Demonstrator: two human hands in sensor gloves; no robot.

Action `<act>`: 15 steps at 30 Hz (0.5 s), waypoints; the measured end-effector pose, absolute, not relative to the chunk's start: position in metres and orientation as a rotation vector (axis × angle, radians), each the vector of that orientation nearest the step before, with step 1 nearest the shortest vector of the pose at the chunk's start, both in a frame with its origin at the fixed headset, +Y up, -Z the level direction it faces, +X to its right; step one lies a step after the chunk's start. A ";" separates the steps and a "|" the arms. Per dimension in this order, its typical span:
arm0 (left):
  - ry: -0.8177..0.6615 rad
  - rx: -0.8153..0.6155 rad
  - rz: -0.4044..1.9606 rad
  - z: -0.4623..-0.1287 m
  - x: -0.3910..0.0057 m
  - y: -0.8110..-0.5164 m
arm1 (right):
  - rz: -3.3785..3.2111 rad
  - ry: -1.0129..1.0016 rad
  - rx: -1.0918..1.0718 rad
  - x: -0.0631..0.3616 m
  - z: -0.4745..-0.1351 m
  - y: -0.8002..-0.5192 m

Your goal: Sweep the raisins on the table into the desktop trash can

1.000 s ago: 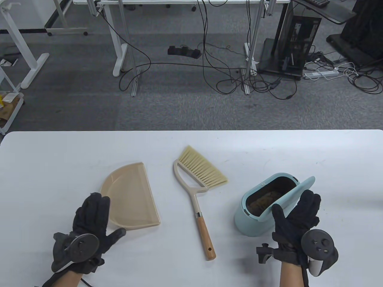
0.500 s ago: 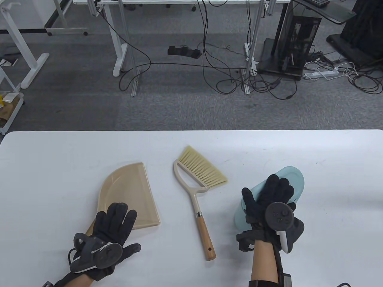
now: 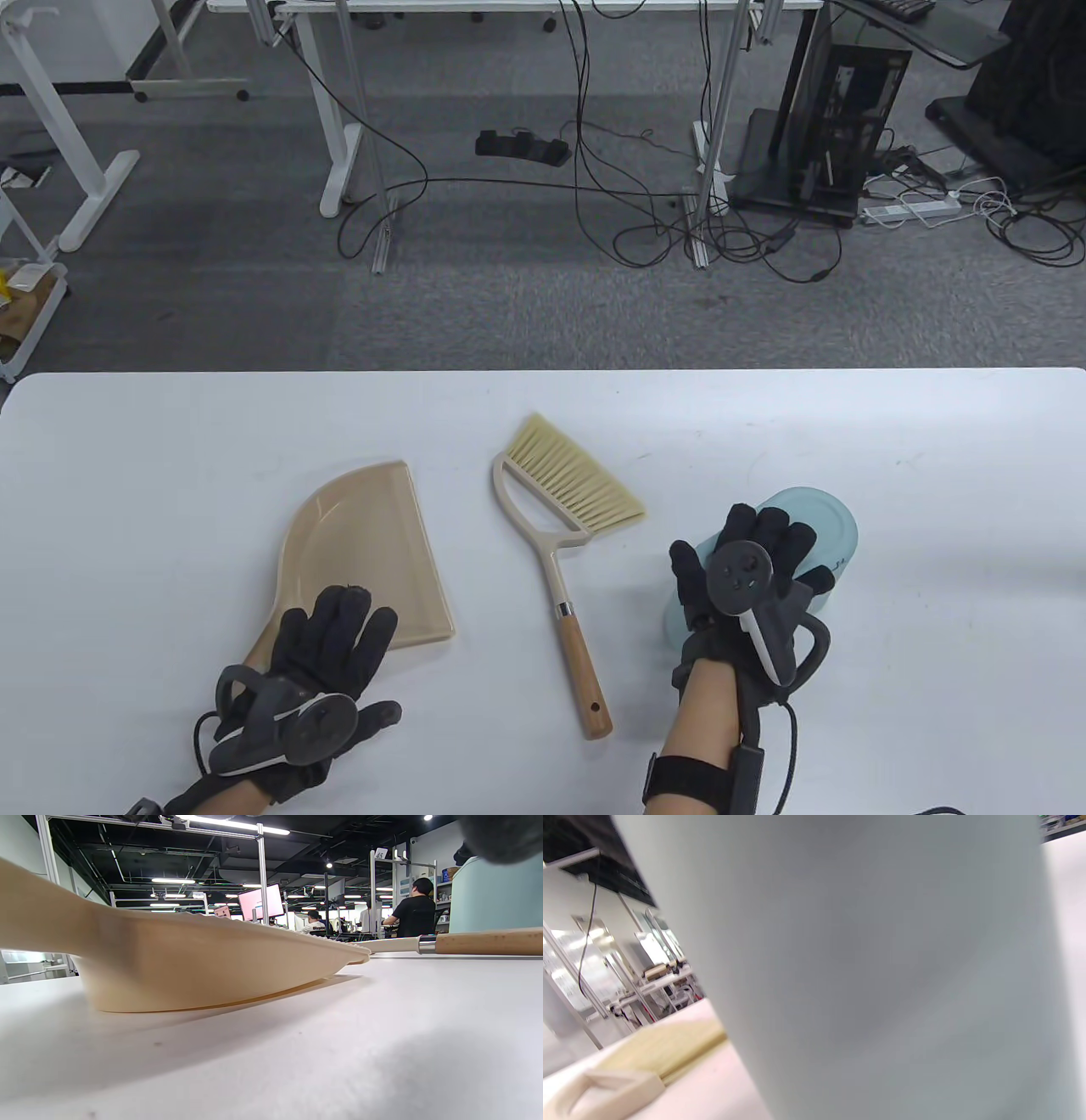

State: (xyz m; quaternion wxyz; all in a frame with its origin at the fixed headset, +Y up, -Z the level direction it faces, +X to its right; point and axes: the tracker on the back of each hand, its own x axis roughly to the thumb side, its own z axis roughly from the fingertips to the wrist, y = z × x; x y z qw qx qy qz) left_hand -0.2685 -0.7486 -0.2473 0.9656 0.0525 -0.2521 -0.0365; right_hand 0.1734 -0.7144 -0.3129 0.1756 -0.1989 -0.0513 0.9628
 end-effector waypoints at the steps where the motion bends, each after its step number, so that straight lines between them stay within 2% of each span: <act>1: -0.506 0.104 -0.071 -0.247 -0.269 -0.748 | 2.710 -0.168 -0.559 0.173 -0.312 -0.714; 9: -0.507 0.102 -0.052 -0.247 -0.269 -0.745 | 2.689 -0.170 -0.554 0.174 -0.312 -0.715; 14: -0.540 0.056 -0.049 -0.247 -0.264 -0.743 | 2.680 -0.262 -0.522 0.176 -0.308 -0.718; 15: -0.546 0.032 -0.050 -0.246 -0.262 -0.745 | 2.687 -0.343 -0.508 0.176 -0.306 -0.720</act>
